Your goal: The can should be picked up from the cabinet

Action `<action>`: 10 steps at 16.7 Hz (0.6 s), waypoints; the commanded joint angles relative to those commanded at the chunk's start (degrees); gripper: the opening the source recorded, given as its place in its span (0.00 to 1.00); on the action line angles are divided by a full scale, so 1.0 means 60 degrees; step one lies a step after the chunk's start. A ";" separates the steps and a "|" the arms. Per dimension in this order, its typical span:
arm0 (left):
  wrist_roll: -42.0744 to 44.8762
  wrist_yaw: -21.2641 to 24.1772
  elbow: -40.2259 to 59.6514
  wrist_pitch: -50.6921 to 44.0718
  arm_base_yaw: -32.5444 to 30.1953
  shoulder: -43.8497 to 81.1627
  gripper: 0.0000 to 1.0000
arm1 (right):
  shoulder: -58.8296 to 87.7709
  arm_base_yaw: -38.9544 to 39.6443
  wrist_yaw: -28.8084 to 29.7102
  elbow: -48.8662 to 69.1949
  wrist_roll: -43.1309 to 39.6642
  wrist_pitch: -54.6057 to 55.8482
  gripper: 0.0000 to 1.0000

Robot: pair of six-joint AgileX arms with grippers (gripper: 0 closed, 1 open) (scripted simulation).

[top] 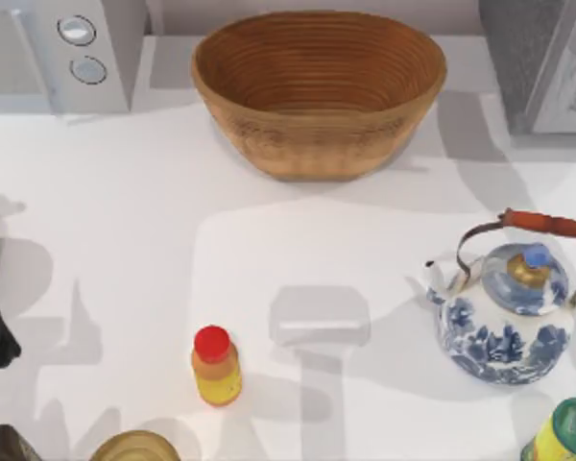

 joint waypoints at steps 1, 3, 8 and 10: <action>0.0000 0.0000 0.0000 0.0000 0.0000 0.0000 1.00 | 0.0243 -0.0085 -0.0080 0.0235 0.0000 0.0012 1.00; 0.0000 0.0000 0.0000 0.0000 0.0000 0.0000 1.00 | 0.0538 -0.0227 -0.0216 0.0544 0.0000 0.0033 1.00; 0.0000 0.0000 0.0000 0.0000 0.0000 0.0000 1.00 | 0.0554 -0.0237 -0.0226 0.0560 0.0000 0.0034 0.92; 0.0000 0.0000 0.0000 0.0000 0.0000 0.0000 1.00 | 0.0554 -0.0237 -0.0226 0.0560 0.0000 0.0034 0.77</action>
